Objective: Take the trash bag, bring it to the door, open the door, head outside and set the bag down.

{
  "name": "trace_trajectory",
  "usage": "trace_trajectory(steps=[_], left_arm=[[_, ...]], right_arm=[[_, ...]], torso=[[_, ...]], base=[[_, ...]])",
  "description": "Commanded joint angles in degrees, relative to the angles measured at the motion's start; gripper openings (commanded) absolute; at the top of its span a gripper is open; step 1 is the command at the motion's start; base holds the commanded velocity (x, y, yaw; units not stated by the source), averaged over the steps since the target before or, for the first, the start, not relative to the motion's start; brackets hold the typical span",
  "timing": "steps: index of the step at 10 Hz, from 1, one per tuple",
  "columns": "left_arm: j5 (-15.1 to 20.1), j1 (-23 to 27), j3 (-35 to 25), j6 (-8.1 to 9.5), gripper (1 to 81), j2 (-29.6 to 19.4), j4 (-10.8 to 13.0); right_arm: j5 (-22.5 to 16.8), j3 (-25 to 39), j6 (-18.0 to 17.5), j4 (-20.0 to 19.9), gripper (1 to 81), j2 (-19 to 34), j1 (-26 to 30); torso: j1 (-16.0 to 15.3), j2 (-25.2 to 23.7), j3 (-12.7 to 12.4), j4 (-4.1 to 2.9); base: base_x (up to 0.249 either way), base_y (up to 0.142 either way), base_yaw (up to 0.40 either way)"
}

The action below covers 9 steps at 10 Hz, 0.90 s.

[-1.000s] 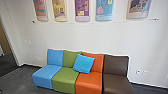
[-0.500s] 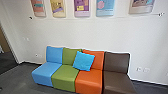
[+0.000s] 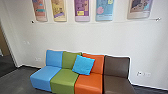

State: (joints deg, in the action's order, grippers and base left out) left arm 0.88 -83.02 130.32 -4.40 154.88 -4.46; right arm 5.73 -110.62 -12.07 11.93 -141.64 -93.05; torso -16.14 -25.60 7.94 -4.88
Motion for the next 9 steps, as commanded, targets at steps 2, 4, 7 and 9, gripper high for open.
trace_trajectory(steps=[2, 4, 7, 9], left_arm=[[3.9, 5.7, -1.9, 0.01, 81.1, -3.5, -3.7], [5.4, 6.9, -2.6, 0.01, 81.1, -4.1, -5.2], [5.5, 8.4, -4.0, 0.01, 81.1, -5.4, -6.8], [7.0, 10.3, -4.0, 0.01, 81.1, -5.6, -7.9]], right_arm=[[-1.2, 5.1, -1.4, 0.3, 81.1, 6.0, 2.2], [-0.3, 7.4, -1.9, 0.3, 81.1, 8.1, 2.0], [1.3, 11.5, -1.9, 0.5, 81.1, 11.7, 1.8], [1.3, 13.6, -1.8, 0.5, 81.1, 13.4, 1.7]], torso=[[-5.0, -7.8, 2.2, 0.00], [-7.2, -11.4, 6.1, 0.00], [-10.7, -16.9, 11.2, 0.00], [-13.3, -21.0, 15.0, 0.00]], base=[[0.000, 0.000, 0.000], [0.000, 0.000, 0.000], [0.000, 0.000, 0.000], [0.000, 0.000, 0.000]])
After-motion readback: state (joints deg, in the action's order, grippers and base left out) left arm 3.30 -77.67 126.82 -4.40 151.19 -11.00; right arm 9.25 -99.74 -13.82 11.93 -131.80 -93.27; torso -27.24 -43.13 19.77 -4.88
